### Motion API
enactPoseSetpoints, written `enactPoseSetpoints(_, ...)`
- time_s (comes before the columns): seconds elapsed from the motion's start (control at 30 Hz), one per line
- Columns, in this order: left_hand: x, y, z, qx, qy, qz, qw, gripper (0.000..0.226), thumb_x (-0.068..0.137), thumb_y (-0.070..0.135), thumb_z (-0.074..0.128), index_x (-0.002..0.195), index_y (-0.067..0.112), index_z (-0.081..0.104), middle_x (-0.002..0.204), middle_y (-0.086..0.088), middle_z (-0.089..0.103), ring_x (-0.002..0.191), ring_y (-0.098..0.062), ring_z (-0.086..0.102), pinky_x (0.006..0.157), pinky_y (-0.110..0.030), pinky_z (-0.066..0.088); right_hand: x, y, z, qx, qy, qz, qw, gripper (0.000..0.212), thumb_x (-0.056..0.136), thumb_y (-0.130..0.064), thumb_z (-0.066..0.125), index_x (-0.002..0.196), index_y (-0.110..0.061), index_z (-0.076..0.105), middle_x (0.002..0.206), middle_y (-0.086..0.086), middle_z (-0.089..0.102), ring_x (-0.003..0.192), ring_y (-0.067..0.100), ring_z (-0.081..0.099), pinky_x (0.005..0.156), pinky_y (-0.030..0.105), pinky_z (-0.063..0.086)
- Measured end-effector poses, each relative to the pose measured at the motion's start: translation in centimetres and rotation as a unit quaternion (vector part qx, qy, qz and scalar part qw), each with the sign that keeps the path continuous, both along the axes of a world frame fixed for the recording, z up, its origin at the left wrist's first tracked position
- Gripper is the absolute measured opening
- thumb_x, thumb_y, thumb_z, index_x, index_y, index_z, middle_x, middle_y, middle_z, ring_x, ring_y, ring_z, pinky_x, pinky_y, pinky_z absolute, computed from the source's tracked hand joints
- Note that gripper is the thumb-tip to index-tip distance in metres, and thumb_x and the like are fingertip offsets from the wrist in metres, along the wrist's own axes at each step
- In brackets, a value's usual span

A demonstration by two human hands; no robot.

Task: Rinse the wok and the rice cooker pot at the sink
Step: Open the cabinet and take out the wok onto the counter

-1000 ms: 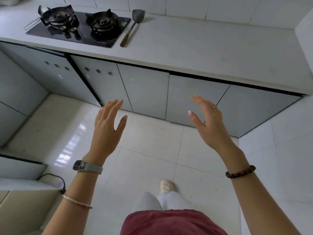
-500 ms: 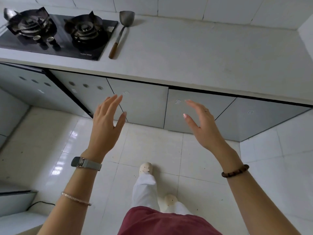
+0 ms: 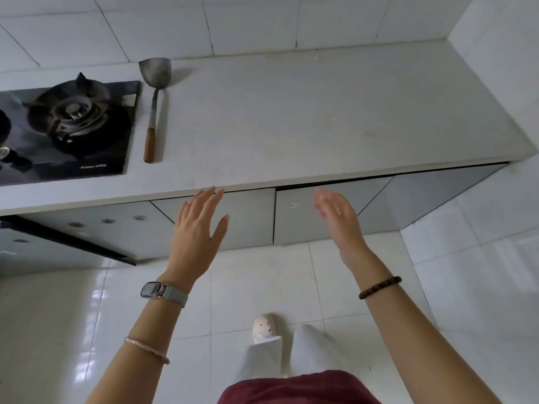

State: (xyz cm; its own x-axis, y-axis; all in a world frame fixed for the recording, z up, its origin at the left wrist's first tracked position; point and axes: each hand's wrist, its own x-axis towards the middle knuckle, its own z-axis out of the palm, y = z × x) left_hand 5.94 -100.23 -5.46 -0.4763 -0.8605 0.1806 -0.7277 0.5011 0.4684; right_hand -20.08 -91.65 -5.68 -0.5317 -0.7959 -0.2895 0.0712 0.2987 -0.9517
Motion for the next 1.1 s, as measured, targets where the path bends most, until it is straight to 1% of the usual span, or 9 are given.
enactPoseSetpoints(0.07,-1.0,-1.0,-0.9,0.0,-0.011,-0.017,1.0,0.051,0.101,0.038,0.04,0.148,0.019,0.037,0.151,-0.003,0.039,0.145,-0.019,0.027,0.119,-0.046,0.021,-0.4,-2.1,-1.1,0.011,-0.153,-0.094,0.984,0.024,0.1,-0.022,0.046,0.116,-0.01,0.06,0.111,0.004,0.067,0.102,0.016,0.066,0.098,0.03,0.048)
enactPoseSetpoints(0.13,-2.1,-1.6,-2.0,0.004,-0.029,-0.033,0.999,0.051,0.101,0.04,0.037,0.148,0.02,0.036,0.151,-0.002,0.039,0.145,-0.019,0.027,0.12,-0.045,0.019,-1.1,-4.2,-2.5,0.019,-0.291,-0.153,0.944,0.027,0.102,-0.022,0.04,0.114,-0.005,0.057,0.108,0.01,0.065,0.097,0.022,0.066,0.091,0.031,0.05)
enactPoseSetpoints(0.2,-3.0,-2.1,-3.1,0.013,-0.043,-0.043,0.998,0.051,0.101,0.04,0.035,0.148,0.021,0.036,0.151,-0.002,0.04,0.145,-0.018,0.027,0.121,-0.043,0.017,-1.6,-5.8,-4.2,0.03,-0.369,-0.176,0.912,0.027,0.102,-0.024,0.04,0.108,-0.004,0.057,0.109,0.013,0.063,0.095,0.024,0.065,0.086,0.032,0.052)
enactPoseSetpoints(0.27,-3.7,-2.7,-3.8,0.02,-0.051,-0.045,0.997,0.05,0.101,0.04,0.035,0.147,0.021,0.037,0.151,-0.001,0.04,0.144,-0.018,0.028,0.121,-0.043,0.017,-2.0,-7.4,-6.1,0.04,-0.412,-0.186,0.891,0.028,0.101,-0.025,0.041,0.106,-0.004,0.057,0.111,0.015,0.062,0.095,0.026,0.064,0.089,0.034,0.052)
enactPoseSetpoints(0.4,-4.4,-3.8,-4.8,0.037,-0.066,-0.03,0.997,0.05,0.101,0.041,0.035,0.147,0.022,0.037,0.152,-0.001,0.039,0.145,-0.018,0.028,0.121,-0.042,0.017,-2.4,-10.5,-9.0,0.074,-0.442,-0.19,0.874,0.04,0.103,-0.031,0.037,0.125,-0.001,0.051,0.115,0.016,0.059,0.096,0.026,0.063,0.1,0.036,0.047)
enactPoseSetpoints(0.57,-4.8,-4.7,-5.5,0.046,-0.084,-0.01,0.995,0.05,0.101,0.04,0.037,0.147,0.02,0.037,0.151,-0.002,0.039,0.145,-0.018,0.027,0.121,-0.042,0.017,-2.4,-13.0,-11.5,0.108,-0.477,-0.2,0.849,0.048,0.103,-0.037,0.032,0.133,-0.003,0.047,0.137,0.017,0.051,0.123,0.03,0.053,0.109,0.038,0.038)
enactPoseSetpoints(0.67,-4.8,-4.9,-5.7,0.046,-0.093,-0.002,0.995,0.05,0.101,0.039,0.037,0.147,0.02,0.037,0.151,-0.001,0.039,0.145,-0.018,0.027,0.12,-0.044,0.019,-2.3,-13.9,-12.4,0.092,-0.506,-0.214,0.83,0.052,0.103,-0.04,0.032,0.142,-0.006,0.04,0.143,0.016,0.045,0.131,0.029,0.047,0.114,0.04,0.033)
enactPoseSetpoints(0.9,-5.2,-4.9,-6.4,0.056,-0.095,0.001,0.994,0.05,0.101,0.039,0.036,0.147,0.019,0.038,0.151,-0.001,0.04,0.145,-0.018,0.027,0.121,-0.043,0.018,-2.8,-15.6,-13.0,0.052,-0.522,-0.23,0.82,0.051,0.103,-0.036,0.034,0.147,-0.009,0.032,0.148,0.013,0.04,0.135,0.026,0.043,0.117,0.043,0.026)
enactPoseSetpoints(1.1,-5.3,-4.2,-6.4,0.065,-0.091,-0.019,0.994,0.05,0.101,0.04,0.036,0.148,0.021,0.037,0.152,0.0,0.039,0.145,-0.017,0.027,0.121,-0.042,0.018,-2.6,-14.9,-13.4,0.05,-0.509,-0.237,0.826,0.039,0.103,-0.028,0.033,0.136,-0.009,0.041,0.14,0.015,0.047,0.131,0.027,0.048,0.116,0.039,0.027)
